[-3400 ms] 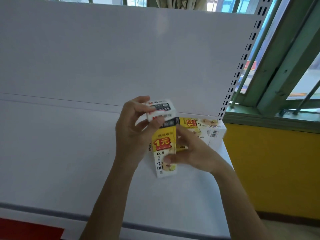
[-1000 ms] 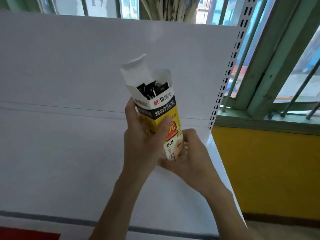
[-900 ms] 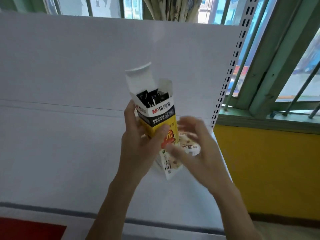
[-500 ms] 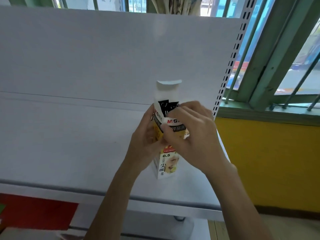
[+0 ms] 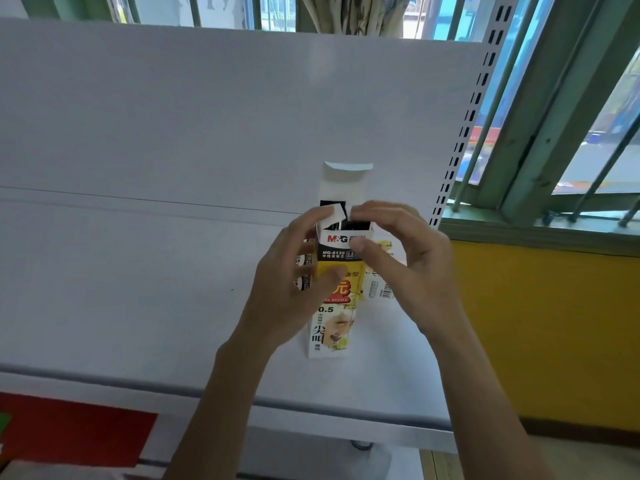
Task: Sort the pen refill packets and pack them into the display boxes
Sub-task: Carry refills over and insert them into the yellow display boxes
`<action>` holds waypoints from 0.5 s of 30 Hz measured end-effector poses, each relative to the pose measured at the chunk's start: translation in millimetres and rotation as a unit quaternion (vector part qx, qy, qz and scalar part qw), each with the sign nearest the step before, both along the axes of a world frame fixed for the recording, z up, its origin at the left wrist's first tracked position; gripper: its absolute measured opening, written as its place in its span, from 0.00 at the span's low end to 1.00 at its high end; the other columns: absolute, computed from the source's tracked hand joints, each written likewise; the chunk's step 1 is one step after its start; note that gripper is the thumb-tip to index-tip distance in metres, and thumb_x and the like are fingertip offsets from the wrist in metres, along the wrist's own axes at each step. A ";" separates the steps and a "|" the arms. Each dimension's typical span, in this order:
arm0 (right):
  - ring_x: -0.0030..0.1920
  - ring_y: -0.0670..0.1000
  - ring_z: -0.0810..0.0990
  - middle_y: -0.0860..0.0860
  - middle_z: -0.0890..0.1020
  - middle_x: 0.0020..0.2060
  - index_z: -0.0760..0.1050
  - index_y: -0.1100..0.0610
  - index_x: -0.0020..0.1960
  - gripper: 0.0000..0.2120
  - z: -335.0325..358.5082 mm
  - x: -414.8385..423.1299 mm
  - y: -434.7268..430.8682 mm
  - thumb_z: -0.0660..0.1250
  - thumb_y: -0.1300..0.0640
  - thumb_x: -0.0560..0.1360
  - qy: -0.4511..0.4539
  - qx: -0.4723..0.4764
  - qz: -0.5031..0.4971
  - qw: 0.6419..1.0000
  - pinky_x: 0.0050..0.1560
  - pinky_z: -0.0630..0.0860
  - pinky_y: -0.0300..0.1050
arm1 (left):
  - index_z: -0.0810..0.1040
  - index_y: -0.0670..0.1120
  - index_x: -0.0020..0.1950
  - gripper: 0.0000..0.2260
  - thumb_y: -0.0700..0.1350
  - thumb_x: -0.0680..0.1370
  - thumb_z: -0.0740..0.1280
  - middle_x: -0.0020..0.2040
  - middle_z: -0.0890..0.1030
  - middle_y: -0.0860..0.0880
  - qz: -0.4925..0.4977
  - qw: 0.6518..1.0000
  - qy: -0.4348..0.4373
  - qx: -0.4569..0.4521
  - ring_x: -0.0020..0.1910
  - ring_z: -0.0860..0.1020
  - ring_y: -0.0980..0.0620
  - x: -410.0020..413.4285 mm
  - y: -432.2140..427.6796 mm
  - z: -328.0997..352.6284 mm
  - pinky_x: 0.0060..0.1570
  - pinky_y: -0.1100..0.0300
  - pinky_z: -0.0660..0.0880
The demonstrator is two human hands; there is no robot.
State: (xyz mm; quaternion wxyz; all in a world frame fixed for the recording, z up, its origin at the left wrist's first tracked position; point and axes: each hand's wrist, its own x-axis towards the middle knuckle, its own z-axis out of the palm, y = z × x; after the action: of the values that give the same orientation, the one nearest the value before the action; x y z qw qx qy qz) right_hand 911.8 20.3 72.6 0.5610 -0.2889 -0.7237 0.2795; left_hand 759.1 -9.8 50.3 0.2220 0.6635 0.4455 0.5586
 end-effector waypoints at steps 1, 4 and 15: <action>0.58 0.49 0.76 0.45 0.81 0.50 0.79 0.51 0.51 0.11 -0.2 -1.4 1.4 0.68 0.52 0.69 -0.002 0.005 -0.006 1.000 0.58 0.75 0.51 | 0.65 0.66 0.58 0.21 0.50 0.70 0.68 0.55 0.75 0.63 0.001 1.000 0.007 -0.001 0.54 0.75 0.66 -0.9 0.5 1.4 0.42 0.71 0.76; 0.53 0.46 0.76 0.42 0.81 0.45 0.80 0.52 0.45 0.06 3.4 -5.4 6.9 0.66 0.53 0.71 -0.011 0.042 -0.027 0.999 0.54 0.74 0.44 | 0.67 0.65 0.55 0.20 0.48 0.69 0.69 0.51 0.75 0.66 0.011 0.999 0.035 0.006 0.53 0.75 0.67 -4.1 2.8 5.8 0.39 0.73 0.75; 0.46 0.47 0.80 0.45 0.81 0.36 0.76 0.53 0.42 0.07 15.6 -14.4 5.8 0.67 0.63 0.67 0.070 -0.065 0.035 0.995 0.51 0.76 0.42 | 0.68 0.63 0.52 0.09 0.58 0.72 0.60 0.47 0.78 0.61 0.029 0.999 -0.007 0.038 0.47 0.79 0.65 -0.5 6.1 16.6 0.34 0.73 0.74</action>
State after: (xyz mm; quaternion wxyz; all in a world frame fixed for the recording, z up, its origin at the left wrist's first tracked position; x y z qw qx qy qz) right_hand 897.4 26.2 88.2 0.5802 -0.2792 -0.6729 0.3643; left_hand 758.6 -3.7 66.9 0.1831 0.6540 0.4413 0.5865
